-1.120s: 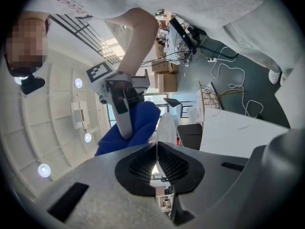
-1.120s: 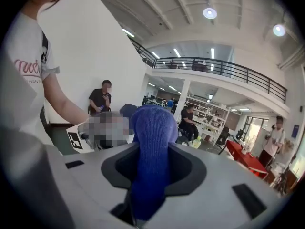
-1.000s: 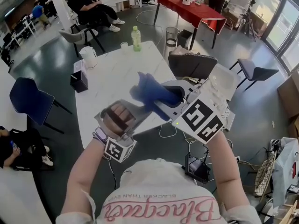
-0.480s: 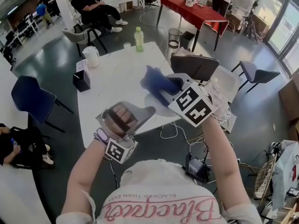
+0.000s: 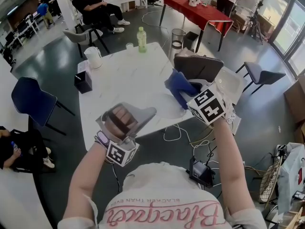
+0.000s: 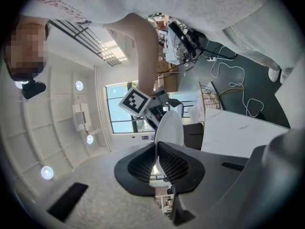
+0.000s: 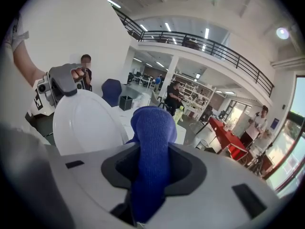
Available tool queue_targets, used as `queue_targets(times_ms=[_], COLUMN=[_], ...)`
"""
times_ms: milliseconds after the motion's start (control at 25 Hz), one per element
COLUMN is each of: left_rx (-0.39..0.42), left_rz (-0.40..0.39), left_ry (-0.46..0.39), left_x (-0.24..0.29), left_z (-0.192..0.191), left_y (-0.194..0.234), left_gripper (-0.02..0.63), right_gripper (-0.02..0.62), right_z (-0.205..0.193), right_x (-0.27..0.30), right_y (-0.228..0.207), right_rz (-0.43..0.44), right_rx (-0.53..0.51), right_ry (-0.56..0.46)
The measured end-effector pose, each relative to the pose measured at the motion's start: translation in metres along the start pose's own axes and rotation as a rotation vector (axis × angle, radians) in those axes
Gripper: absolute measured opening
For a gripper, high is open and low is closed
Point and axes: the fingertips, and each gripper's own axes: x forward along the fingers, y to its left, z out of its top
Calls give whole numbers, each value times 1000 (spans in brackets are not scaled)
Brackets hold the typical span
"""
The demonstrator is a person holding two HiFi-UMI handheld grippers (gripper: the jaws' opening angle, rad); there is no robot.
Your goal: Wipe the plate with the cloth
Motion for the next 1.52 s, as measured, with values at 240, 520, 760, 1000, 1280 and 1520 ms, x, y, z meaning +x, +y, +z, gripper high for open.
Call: queue_targets(times_ms=[240,520,760,1000,1280,1520], left_rx=[-34,-249,-593,-893,-1434,-1830], left_rz=[5,-13,8,32,125,193], left_ry=[30,133,217,282,290,247], left_x=[-2,-4,-1,2,0,-3], left_z=[-13,-42,-66,-81,-100,-107], left_y=[-2,-12,-22,-30,-30,-31], left_gripper=[14,12,12,12,12,11], right_gripper=[120,120,120,120,118,118], right_z=[-38,-36,-25,-24,-21,-12], right_x=[-4,-30,-49,-55,-55,-58], right_y=[-6,-5,8,15,19,18], right_rz=[-33,-79,-84,-98,-120,-141], right_rx=[66,183,286,359,426,489], right_ry=[55,-25,-154,-206,-288,-354])
